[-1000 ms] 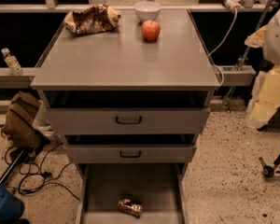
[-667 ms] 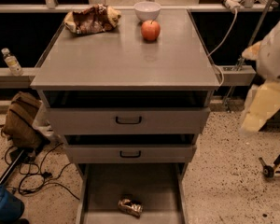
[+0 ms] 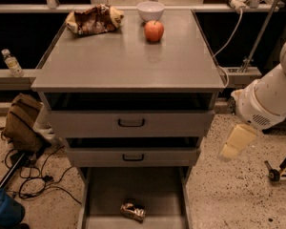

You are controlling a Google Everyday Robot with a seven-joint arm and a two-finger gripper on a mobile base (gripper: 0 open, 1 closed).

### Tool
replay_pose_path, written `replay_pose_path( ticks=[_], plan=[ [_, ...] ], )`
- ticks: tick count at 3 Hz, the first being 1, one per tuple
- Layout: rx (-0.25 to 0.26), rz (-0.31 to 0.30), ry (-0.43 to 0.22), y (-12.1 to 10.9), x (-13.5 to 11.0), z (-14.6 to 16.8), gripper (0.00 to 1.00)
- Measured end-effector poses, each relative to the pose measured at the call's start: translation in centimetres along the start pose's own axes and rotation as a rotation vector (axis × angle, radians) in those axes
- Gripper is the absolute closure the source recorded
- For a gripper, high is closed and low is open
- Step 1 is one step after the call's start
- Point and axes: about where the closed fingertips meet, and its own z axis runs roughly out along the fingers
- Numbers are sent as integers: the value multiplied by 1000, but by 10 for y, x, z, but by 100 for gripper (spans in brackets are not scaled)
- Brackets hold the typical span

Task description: Pick orange can from bottom drawer and place on counter

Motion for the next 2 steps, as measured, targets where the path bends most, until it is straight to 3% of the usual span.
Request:
replay_pose_path(
  ticks=[2],
  plan=[
    [8, 2, -8, 1, -1, 11, 0]
  ],
)
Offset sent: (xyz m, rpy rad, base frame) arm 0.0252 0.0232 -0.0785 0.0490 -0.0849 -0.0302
